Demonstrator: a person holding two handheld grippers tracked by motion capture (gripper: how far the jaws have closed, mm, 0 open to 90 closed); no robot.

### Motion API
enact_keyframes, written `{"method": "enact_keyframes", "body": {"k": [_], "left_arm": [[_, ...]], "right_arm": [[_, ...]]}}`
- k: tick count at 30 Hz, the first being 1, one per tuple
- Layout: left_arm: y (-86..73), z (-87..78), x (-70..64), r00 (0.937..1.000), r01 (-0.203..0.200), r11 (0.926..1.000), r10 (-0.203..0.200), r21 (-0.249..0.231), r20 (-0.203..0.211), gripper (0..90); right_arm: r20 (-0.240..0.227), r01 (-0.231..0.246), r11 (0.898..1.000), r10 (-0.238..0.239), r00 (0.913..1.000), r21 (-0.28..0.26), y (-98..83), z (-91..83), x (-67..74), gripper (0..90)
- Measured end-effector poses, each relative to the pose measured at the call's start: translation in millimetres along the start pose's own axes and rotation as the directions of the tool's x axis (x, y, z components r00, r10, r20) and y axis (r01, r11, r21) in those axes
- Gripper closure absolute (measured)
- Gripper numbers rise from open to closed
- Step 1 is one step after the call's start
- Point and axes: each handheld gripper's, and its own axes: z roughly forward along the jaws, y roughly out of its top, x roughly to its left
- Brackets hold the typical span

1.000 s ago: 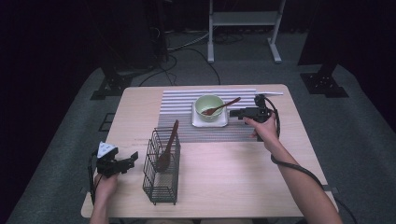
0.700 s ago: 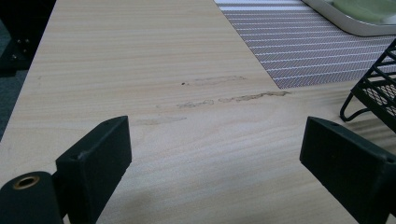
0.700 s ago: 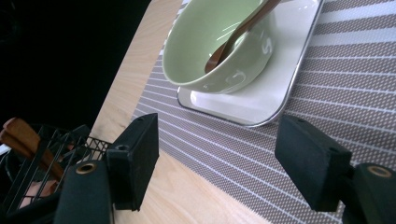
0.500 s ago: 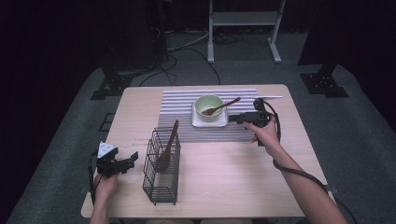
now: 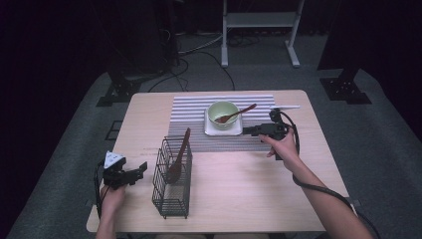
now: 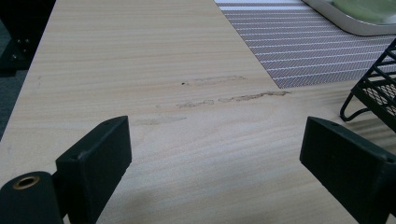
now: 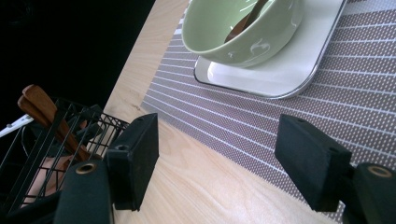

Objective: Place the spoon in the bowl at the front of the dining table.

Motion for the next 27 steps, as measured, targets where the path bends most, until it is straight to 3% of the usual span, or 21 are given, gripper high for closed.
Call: {"method": "enact_keyframes", "body": {"k": [27], "left_arm": [[0.0,0.1,-0.2,1.0,-0.003,1.0,0.003,-0.001,-0.001,8.3]], "right_arm": [[-0.037,0.009,0.999,-0.007,0.9993,0.05,-24.8,4.5,2.3,29.1]]}}
